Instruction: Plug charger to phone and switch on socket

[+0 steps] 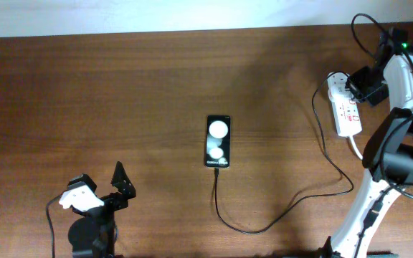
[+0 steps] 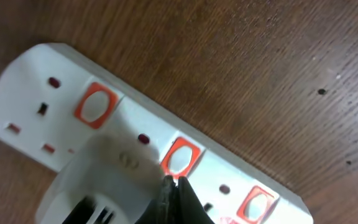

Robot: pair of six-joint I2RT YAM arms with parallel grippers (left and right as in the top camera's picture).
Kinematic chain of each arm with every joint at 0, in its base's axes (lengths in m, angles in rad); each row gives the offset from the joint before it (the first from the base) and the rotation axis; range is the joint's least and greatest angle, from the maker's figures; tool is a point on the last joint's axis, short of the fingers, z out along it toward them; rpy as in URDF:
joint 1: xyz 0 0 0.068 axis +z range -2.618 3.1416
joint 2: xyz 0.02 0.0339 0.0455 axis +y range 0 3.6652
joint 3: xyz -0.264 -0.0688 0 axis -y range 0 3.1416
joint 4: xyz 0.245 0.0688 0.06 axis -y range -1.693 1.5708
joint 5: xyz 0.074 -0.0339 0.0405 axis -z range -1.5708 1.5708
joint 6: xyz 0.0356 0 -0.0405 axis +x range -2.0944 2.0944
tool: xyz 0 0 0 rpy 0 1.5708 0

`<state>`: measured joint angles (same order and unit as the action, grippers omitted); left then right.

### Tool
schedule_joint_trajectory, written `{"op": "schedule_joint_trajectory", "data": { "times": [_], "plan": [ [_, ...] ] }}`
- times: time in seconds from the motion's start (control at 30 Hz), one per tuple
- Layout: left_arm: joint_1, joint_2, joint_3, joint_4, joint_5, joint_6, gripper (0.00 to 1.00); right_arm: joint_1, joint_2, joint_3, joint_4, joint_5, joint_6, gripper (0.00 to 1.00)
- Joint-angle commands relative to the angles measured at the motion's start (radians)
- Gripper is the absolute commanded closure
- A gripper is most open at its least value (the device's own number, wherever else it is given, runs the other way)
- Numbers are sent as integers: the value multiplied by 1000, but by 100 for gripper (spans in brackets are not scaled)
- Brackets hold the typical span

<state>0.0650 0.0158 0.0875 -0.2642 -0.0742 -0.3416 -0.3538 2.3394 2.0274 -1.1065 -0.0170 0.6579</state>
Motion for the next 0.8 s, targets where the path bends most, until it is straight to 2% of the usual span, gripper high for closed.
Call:
{"op": "schedule_joint_trajectory", "data": {
  "times": [0.0, 0.37, 0.53, 0.77],
  "plan": [
    [3, -5, -5, 1, 8, -6, 1, 2, 32, 5, 23, 1, 0, 96],
    [3, -5, -5, 1, 7, -6, 1, 54, 40, -50, 45, -3, -16, 96],
    [3, -5, -5, 1, 8, -6, 1, 55, 41, -114, 72, -111, -82, 96],
    [3, -5, -5, 1, 7, -6, 1, 53, 40, -174, 107, -80, -104, 96]
  ]
}}
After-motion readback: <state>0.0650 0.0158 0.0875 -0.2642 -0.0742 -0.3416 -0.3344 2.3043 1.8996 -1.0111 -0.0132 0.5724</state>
